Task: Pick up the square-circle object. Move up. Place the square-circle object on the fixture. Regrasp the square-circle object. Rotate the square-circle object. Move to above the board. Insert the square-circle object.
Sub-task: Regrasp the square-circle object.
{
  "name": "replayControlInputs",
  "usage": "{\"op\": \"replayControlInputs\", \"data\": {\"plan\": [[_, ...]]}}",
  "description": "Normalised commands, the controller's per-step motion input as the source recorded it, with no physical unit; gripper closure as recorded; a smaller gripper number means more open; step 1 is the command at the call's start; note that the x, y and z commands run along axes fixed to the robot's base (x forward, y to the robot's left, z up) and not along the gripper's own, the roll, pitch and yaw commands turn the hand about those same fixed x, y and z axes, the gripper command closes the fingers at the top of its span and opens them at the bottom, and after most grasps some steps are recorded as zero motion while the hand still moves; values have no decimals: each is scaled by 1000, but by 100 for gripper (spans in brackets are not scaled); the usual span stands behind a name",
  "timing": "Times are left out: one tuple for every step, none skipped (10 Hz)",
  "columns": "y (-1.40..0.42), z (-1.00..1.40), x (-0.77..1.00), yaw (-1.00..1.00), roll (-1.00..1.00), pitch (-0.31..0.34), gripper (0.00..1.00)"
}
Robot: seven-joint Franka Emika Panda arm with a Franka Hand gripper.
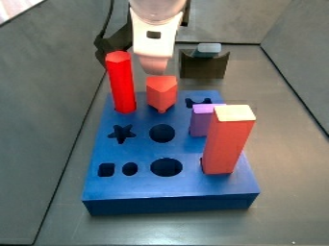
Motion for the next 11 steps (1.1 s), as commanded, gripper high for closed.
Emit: {"op": "replayControlInputs", "data": {"plan": [[-49, -16, 58, 314, 96, -6, 0], [-49, -20, 51, 270, 92, -42, 0], [-49, -14, 49, 205, 86, -60, 0], [-27, -8, 1000, 197, 64, -13, 0], [-25, -12, 1000, 156, 67, -9, 0], [-25, -29, 1000, 121, 79, 1, 0], [-26, -36, 1000, 83, 103, 4, 0], [-26, -37, 1000, 59, 118, 6, 0], [-27, -44, 1000, 36, 131, 15, 0], [-27, -50, 1000, 25, 140, 27, 0], [-28, -51, 1000, 20, 143, 38, 0]]}}
